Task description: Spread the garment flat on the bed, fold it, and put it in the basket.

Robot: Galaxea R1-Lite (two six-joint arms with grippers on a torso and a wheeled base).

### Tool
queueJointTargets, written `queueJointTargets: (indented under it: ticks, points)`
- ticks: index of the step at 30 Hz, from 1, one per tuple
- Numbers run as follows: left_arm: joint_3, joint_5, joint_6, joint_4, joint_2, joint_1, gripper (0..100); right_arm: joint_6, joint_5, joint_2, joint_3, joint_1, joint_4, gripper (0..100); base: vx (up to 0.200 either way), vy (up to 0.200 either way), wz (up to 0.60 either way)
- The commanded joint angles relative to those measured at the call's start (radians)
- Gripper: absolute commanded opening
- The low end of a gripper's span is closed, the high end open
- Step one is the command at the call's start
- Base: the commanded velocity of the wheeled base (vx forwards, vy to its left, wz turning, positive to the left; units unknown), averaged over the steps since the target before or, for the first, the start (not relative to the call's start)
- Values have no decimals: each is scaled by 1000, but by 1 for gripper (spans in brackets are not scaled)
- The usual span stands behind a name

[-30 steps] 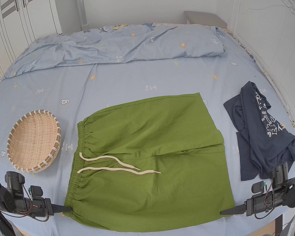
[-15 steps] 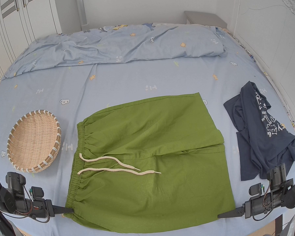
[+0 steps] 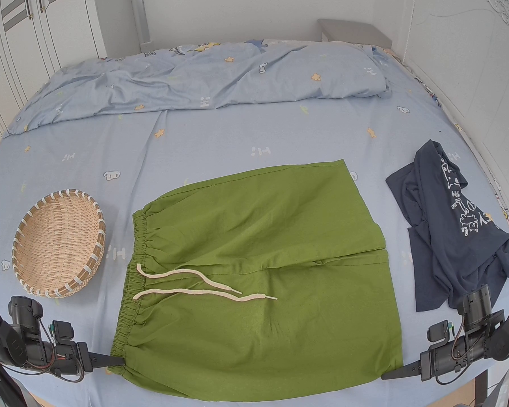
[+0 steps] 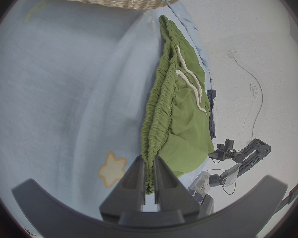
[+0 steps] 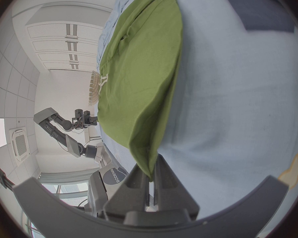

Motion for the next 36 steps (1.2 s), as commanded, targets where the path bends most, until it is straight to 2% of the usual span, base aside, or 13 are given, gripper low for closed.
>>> queueJointTargets:
  ticks: [1,12,18,20,22,23,24,29,32,34,36]
  points:
    - [-11,2,-1,-3,12,30,0,-11,-2,-13,18,-30,33,0,0,0,0]
    - [6,2,7,0,-2,21,0,-12,-5,-31,18,-50,57,0,0,0,0]
    - [21,0,5,16,-10,20,0,-12,-14,-96,18,-44,157,0,0,0,0]
    - [21,8,7,92,-51,7,0,-12,-54,-157,18,-41,230,0,0,0,0]
    - [21,8,7,92,-51,7,0,-12,-54,-157,18,-41,230,0,0,0,0]
    - [21,14,10,198,-119,20,0,-27,-115,-222,18,-39,312,0,0,0,0]
    - [20,19,13,229,-139,23,0,-37,-126,-240,18,-37,338,0,0,0,0]
    - [21,23,79,342,-177,30,0,-95,-129,-283,18,-47,431,0,0,0,0]
    - [21,27,116,391,-177,46,0,-96,-129,-300,18,-44,456,0,0,0,0]
    - [20,57,151,442,-180,86,0,-98,-129,-357,18,-44,514,0,0,0,0]
    - [20,66,151,450,-188,93,0,-100,-129,-400,18,-44,545,0,0,0,0]
